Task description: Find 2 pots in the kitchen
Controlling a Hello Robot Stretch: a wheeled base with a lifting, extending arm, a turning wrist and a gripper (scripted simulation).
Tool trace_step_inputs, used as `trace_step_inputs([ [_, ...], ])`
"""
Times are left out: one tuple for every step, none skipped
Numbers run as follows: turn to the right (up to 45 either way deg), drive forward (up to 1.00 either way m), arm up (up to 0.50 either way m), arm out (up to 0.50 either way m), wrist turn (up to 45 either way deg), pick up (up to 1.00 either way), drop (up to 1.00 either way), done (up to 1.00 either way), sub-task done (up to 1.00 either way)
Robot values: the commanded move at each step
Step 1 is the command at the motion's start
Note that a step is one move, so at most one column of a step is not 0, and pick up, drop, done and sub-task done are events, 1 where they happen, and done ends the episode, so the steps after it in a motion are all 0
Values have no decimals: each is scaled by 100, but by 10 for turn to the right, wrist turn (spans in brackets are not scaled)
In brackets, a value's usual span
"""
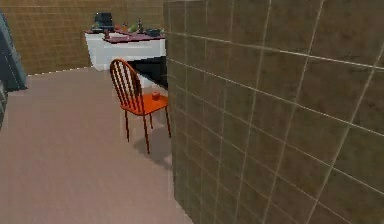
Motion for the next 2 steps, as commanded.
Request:
trace_step_inputs([
  [-300, 0, 0, 0, 0, 0, 0, 0, 0],
  [0, 100, 0, 0, 0, 0, 0, 0, 0],
])
